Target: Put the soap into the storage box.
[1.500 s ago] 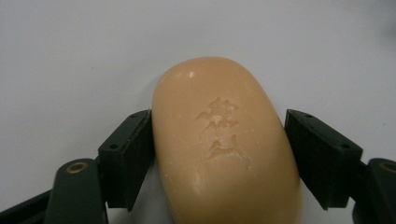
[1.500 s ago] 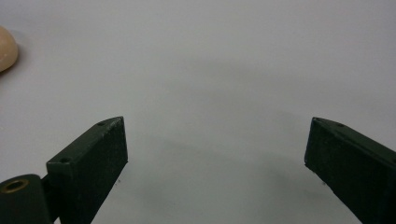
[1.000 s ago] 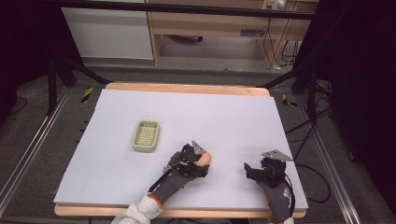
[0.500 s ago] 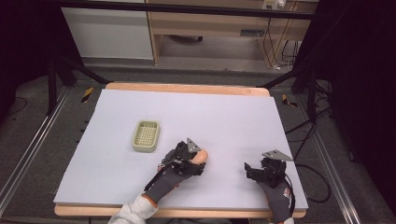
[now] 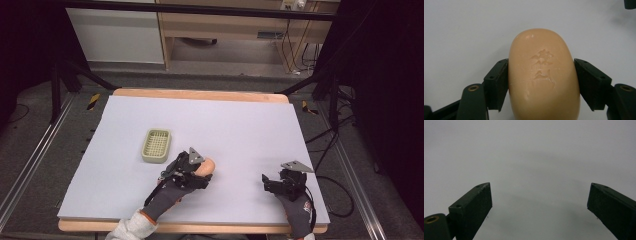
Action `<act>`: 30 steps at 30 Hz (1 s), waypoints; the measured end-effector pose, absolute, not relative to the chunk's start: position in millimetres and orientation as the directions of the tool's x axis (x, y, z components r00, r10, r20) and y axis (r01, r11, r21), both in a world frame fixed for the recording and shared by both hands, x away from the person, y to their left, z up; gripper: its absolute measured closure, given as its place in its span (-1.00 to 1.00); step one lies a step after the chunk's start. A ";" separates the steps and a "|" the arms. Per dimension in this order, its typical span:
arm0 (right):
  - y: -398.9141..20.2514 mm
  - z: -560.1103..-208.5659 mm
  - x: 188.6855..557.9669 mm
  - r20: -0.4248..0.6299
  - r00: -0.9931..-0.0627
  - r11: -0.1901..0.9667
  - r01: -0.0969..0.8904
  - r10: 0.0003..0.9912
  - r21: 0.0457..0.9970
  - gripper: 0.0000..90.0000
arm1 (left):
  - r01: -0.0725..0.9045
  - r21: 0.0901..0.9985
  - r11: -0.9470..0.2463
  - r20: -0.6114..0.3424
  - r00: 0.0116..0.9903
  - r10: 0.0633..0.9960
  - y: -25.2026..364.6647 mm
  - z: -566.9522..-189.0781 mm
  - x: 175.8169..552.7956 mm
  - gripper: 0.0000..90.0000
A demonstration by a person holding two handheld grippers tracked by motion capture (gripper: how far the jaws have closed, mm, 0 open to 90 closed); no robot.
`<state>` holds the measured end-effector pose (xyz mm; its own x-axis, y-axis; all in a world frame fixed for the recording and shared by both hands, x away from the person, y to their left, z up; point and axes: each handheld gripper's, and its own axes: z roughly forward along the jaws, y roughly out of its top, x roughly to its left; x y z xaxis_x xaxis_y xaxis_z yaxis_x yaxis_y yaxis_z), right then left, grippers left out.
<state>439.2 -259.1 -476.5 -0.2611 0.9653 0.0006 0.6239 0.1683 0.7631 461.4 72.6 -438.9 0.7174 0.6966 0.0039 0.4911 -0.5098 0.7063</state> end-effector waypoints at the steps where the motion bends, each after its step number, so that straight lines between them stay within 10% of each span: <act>1: -259.2 -476.6 439.2 0.004 -0.260 0.165 0.624 0.966 0.764 -0.86 | 0.490 0.711 -0.505 0.005 0.715 0.699 75.7 -437.4 460.8 -0.32; 30: -260.1 -474.2 436.0 0.007 -0.267 0.164 0.613 0.964 0.773 -0.86 | 0.528 0.741 -0.415 -0.011 0.628 0.778 122.0 -423.8 474.8 -0.30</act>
